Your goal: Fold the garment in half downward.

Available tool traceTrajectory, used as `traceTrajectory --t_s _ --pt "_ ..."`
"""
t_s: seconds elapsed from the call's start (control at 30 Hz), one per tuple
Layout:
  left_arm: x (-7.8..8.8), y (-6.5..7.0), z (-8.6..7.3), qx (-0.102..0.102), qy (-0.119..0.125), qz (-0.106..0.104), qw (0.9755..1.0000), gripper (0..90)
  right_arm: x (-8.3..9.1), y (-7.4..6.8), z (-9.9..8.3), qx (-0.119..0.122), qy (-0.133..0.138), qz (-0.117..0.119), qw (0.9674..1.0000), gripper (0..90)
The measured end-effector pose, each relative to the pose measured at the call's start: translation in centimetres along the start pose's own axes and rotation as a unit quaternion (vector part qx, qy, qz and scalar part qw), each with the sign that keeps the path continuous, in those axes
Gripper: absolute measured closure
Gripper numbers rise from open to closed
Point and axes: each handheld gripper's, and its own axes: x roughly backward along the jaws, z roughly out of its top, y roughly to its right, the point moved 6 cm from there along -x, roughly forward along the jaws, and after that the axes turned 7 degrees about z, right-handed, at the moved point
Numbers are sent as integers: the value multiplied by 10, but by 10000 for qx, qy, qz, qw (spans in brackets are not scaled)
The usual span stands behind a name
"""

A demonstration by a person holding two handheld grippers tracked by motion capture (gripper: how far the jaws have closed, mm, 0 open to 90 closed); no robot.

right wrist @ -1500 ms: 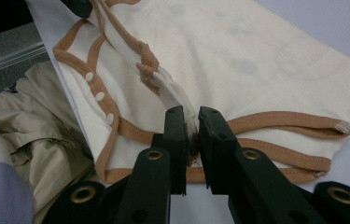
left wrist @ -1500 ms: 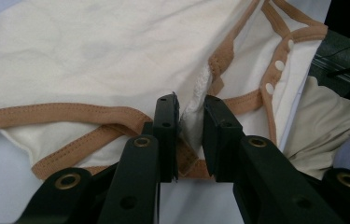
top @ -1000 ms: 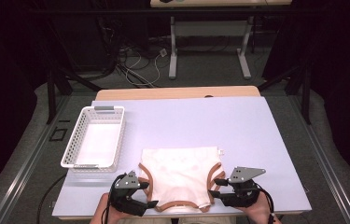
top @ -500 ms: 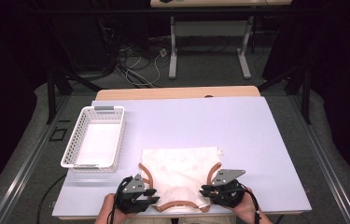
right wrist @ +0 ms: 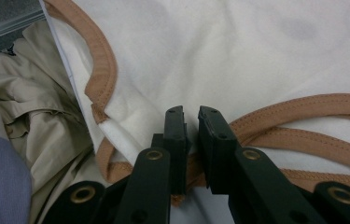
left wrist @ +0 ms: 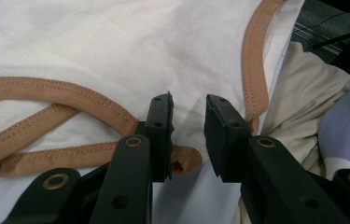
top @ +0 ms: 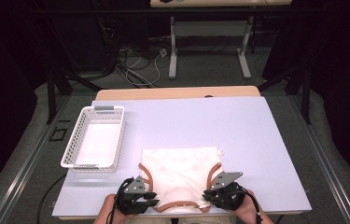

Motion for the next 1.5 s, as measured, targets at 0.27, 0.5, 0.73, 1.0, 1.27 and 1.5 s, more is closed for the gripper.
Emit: traceTrajectory --t_s 0.27,0.5,0.73,1.0,1.27,1.5 --pt "5 -6 3 17 188 148 9997 558 5 4 4 -39 190 -35 9998 530" --pt "12 -19 5 308 435 436 9976 341 12 14 6 -218 382 -253 9987 301" --pt "20 -30 3 449 474 625 9959 245 19 24 9 -314 617 -351 9970 212" --pt "23 -38 3 582 614 941 9920 132 23 38 9 -424 693 -539 9952 148" --pt "24 -45 2 615 565 1044 9910 104 25 50 13 -455 808 -646 9936 111" --pt "25 -51 0 705 623 1144 9890 86 28 55 20 -442 1007 -733 9912 89"
